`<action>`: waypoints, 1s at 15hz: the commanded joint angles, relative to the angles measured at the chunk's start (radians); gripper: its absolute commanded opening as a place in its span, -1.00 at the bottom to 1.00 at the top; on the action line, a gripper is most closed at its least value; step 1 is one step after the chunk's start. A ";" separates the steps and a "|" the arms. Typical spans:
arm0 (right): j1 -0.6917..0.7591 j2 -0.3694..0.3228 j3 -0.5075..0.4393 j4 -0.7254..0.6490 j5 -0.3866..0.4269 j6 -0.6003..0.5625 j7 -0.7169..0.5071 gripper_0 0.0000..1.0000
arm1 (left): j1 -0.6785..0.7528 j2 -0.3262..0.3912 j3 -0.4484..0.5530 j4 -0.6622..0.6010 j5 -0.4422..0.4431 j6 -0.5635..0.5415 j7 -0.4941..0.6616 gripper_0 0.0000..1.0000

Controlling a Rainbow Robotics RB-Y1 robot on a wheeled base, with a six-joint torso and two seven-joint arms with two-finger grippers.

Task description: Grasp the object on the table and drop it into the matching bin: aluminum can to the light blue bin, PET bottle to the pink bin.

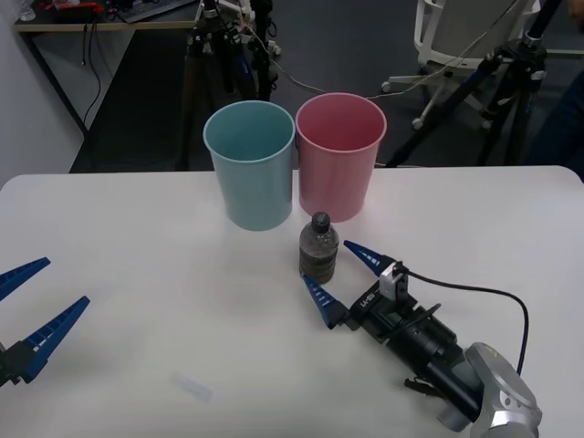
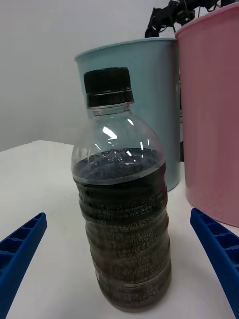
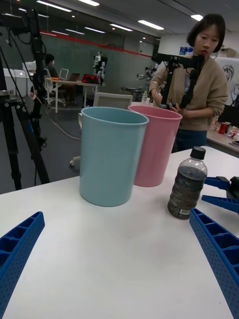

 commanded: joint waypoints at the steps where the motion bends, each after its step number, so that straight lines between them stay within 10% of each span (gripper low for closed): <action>1: -0.018 0.015 0.005 0.002 0.000 0.046 0.018 1.00 | 0.000 0.000 0.000 0.000 0.000 0.000 0.000 1.00; 15: -0.082 0.066 0.034 0.002 0.000 0.221 0.067 1.00 | 0.000 0.000 0.000 0.000 0.000 0.000 0.000 1.00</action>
